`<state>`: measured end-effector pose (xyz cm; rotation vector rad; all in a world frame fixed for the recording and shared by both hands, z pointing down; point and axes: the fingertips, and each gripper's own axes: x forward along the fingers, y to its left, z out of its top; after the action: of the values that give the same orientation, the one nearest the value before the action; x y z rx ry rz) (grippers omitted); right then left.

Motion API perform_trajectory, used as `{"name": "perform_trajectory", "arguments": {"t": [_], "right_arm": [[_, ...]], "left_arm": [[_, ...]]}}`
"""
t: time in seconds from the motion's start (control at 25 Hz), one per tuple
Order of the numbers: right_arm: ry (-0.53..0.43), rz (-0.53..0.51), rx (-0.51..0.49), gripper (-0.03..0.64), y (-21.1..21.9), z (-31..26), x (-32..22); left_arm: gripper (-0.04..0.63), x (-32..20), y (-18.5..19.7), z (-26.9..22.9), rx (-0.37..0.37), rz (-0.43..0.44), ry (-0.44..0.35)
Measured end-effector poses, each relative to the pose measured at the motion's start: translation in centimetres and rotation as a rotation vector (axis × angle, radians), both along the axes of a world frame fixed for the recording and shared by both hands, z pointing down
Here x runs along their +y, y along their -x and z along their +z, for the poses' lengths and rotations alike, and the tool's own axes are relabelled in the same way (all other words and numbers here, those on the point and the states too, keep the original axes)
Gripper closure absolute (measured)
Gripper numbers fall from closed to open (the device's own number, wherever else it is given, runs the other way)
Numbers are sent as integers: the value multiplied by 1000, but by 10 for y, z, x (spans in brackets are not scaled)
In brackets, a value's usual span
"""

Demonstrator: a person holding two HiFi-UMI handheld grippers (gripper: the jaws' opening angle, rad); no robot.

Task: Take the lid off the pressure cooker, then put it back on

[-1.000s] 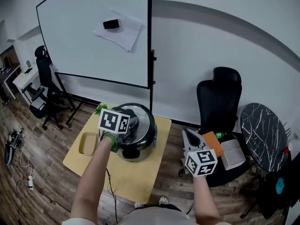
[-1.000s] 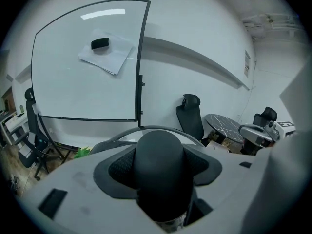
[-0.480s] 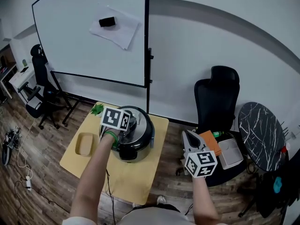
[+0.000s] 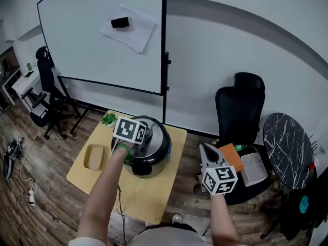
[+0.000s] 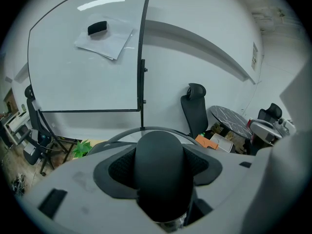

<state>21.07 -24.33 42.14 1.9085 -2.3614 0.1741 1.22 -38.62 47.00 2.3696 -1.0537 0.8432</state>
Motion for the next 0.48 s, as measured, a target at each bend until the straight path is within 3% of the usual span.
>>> {"name": "perform_trajectory", "arguments": {"t": [0.48], "right_arm": [[16, 3, -3, 615, -5, 5, -1]], "left_arm": [[316, 1, 0, -1, 4, 42, -6]]}}
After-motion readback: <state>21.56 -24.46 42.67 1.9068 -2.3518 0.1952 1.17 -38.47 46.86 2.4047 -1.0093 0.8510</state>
